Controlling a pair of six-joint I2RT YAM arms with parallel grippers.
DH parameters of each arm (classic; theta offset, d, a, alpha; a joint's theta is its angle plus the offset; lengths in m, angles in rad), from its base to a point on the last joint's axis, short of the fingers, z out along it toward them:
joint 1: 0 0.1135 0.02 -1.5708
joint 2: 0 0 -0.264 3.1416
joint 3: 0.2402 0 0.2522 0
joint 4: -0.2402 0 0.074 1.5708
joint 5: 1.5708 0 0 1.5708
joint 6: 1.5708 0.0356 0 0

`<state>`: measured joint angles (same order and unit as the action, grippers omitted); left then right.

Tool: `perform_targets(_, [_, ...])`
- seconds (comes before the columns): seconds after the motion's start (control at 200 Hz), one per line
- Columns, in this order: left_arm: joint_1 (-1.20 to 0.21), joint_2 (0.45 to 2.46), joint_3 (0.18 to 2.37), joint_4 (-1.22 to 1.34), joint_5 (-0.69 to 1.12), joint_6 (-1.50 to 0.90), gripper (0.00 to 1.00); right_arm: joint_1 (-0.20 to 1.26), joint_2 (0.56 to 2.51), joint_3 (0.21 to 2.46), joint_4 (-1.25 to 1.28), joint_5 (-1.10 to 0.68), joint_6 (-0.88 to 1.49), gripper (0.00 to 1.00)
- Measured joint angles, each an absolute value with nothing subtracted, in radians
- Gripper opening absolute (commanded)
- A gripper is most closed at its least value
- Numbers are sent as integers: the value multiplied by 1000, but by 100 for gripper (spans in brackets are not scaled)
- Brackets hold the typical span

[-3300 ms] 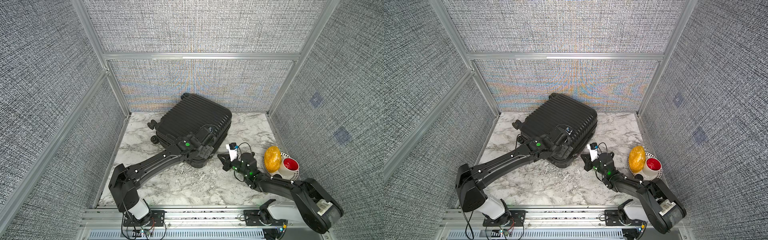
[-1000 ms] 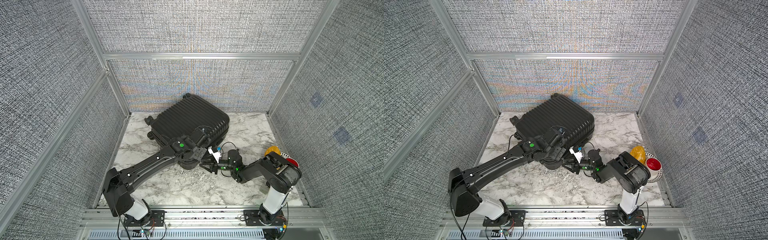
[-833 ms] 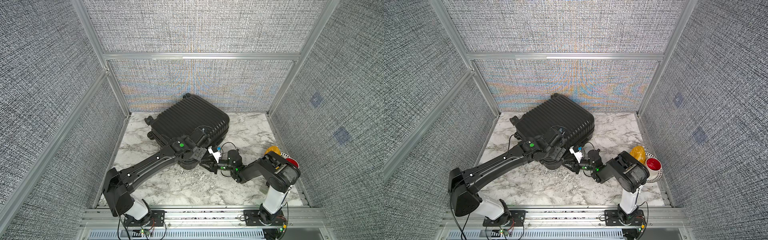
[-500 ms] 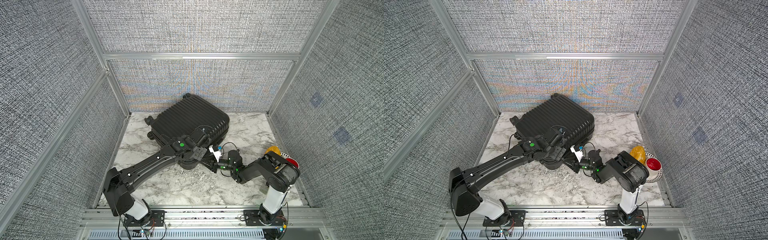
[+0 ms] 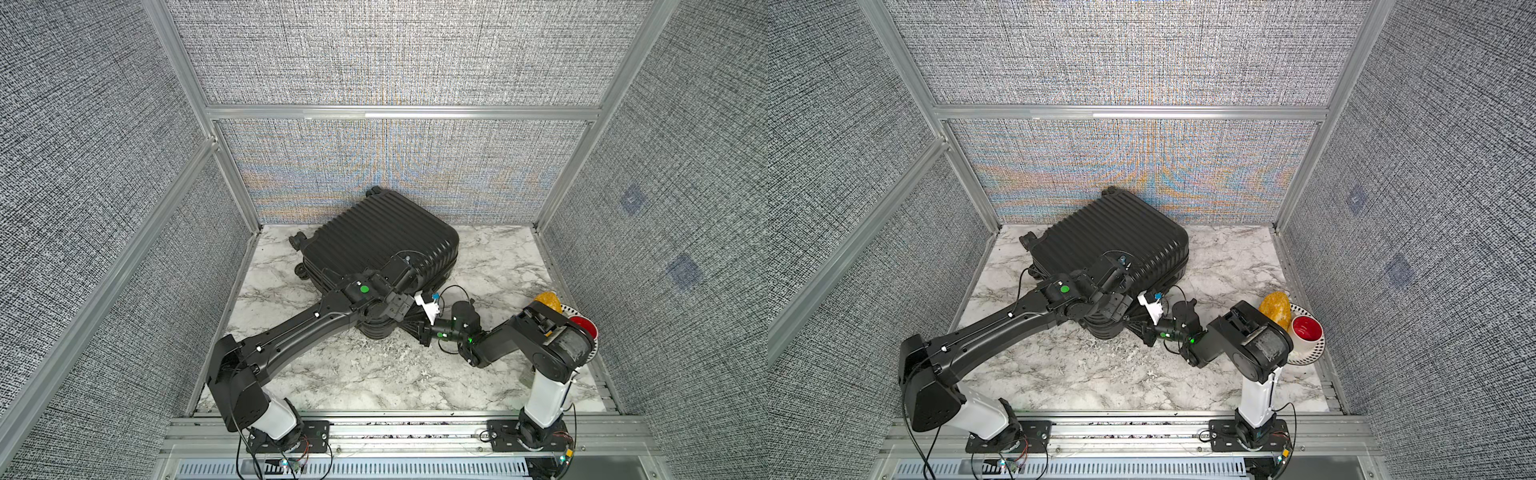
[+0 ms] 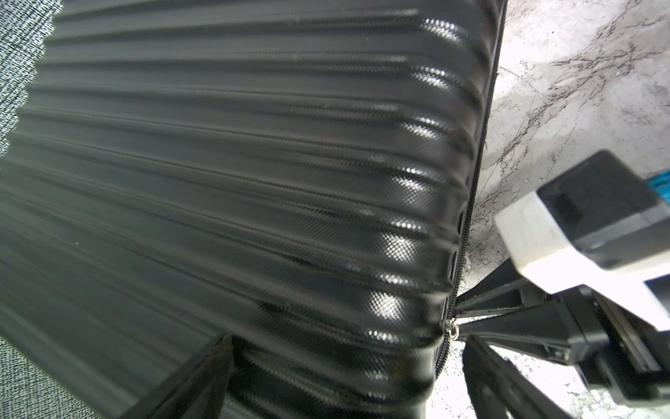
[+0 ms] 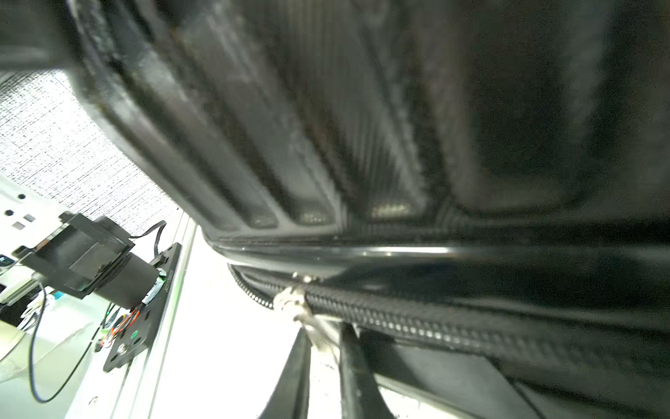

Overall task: Open the suitcase zippers
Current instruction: Unzip the zipper on the suitcase.

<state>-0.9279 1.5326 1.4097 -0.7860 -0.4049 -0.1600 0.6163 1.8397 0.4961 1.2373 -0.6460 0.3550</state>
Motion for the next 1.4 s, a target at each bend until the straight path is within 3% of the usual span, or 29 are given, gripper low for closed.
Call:
perform_targets(0.06, [-928,1533,1409,-786,-405,-160,99,623,1836,496,1241,-655,355,0])
perform_targets(0.34, [-928,1526,1394,-772,-411,-160,99,620,1759,461,1189,-591,347,0])
perform_targets(0.685, [-931,1520,1351,-692,-421,-154,99,599,1541,459,827,-282,256,0])
perform_targets(0.861, [-932,1515,1339,-670,-419,-154,99,533,1517,504,715,-221,243,0])
perform_targets(1.401, [-933,1506,1317,-617,-393,-155,99,207,1666,744,571,-383,218,0])
